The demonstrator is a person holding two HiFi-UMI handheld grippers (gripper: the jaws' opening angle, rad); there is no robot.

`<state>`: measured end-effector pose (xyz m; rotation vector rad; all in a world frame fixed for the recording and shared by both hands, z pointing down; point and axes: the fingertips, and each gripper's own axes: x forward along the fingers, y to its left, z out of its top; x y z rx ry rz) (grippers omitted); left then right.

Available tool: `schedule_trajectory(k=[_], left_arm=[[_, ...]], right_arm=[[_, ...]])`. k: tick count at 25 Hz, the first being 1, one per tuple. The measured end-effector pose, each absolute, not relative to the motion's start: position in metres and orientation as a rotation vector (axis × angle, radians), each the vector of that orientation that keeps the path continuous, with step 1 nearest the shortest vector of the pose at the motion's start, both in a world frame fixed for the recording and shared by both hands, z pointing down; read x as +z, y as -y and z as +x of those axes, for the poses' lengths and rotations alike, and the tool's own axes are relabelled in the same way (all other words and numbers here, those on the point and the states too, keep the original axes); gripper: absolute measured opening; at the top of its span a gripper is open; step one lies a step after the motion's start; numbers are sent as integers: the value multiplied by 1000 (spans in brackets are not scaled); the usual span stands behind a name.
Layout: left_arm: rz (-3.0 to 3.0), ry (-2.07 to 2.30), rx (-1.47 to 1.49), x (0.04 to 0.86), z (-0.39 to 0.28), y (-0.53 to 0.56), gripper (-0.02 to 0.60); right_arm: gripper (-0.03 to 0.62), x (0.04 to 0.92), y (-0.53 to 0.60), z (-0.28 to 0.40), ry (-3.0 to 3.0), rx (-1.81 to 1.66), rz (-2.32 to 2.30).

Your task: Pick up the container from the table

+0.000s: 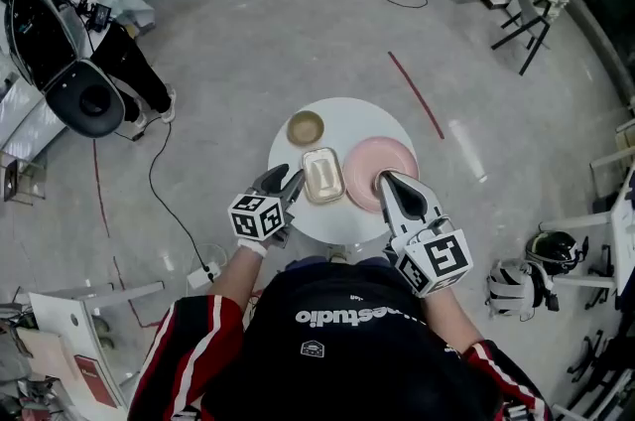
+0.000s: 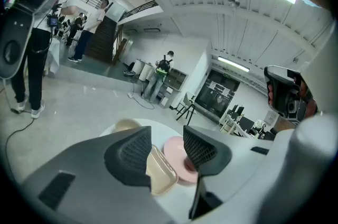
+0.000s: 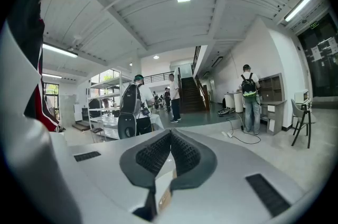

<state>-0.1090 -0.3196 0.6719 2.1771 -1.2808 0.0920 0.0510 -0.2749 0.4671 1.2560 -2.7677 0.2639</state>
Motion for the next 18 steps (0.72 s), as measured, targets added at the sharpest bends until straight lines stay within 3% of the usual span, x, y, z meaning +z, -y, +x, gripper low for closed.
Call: schedule_trajectory(k=[18], left_arm=[[1883, 1215, 83, 800, -110, 338, 187]], right_arm=[[15, 473, 292, 58, 2803, 229, 1238]])
